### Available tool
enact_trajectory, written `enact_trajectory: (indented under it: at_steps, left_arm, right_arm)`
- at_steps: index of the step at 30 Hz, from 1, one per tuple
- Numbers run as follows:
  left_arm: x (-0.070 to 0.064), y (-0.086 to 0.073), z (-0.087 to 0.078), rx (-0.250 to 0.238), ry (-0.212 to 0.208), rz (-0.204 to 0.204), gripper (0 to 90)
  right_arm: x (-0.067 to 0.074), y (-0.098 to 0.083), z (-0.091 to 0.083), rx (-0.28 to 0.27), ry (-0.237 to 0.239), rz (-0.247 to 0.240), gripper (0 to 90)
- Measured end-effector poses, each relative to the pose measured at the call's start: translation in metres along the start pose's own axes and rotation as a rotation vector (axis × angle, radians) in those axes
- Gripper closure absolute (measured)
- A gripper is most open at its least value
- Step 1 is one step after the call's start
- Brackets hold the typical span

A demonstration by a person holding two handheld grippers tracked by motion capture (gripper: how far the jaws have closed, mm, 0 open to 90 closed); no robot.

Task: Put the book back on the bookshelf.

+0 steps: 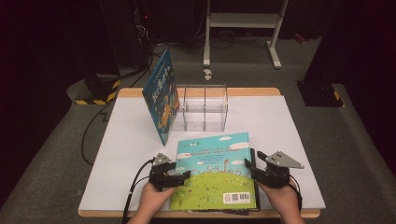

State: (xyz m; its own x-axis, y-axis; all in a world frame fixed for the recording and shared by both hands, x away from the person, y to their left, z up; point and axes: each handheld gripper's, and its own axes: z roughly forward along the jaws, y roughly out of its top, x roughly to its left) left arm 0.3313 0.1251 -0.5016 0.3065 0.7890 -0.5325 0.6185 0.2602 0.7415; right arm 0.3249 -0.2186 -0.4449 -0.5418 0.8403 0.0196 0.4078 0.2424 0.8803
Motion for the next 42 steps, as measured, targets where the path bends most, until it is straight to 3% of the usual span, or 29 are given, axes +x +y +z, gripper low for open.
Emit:
enact_trajectory:
  at_steps: [4,6,8,11,15,26,31,34,42]
  left_arm:
    - [-0.002,0.001,0.000,-0.010,0.004,0.028,22.5]
    - [-0.001,0.002,-0.004,-0.038,0.002,0.049,25.5]
    - [-0.001,0.003,-0.006,-0.064,-0.005,0.042,25.8]
    - [0.001,0.008,-0.009,-0.083,-0.037,-0.008,21.3]
    - [0.000,0.007,-0.010,-0.089,-0.038,-0.004,20.1]
    - [0.001,0.007,-0.009,-0.049,-0.073,-0.055,11.8]
    - [0.007,0.008,-0.006,-0.023,-0.084,-0.111,7.4]
    - [0.006,0.008,-0.003,0.020,-0.112,-0.135,5.8]
    - [-0.001,0.007,-0.005,0.022,-0.119,-0.076,6.4]
  right_arm:
    - [-0.003,-0.005,-0.004,-0.024,-0.005,0.021,40.5]
    - [-0.003,-0.008,-0.004,-0.022,-0.009,0.023,40.6]
    - [-0.004,-0.011,-0.004,-0.010,-0.012,0.028,41.1]
    - [-0.004,-0.019,0.000,0.022,-0.024,0.019,42.1]
    - [-0.008,-0.025,0.002,0.025,-0.004,0.043,42.0]
    - [-0.010,-0.028,0.003,0.026,0.008,0.069,42.0]
    - [-0.009,-0.029,0.003,0.022,0.003,0.071,42.0]
    - [-0.009,-0.029,0.003,0.023,0.002,0.074,42.0]
    - [-0.009,-0.029,0.004,0.025,0.002,0.076,41.9]
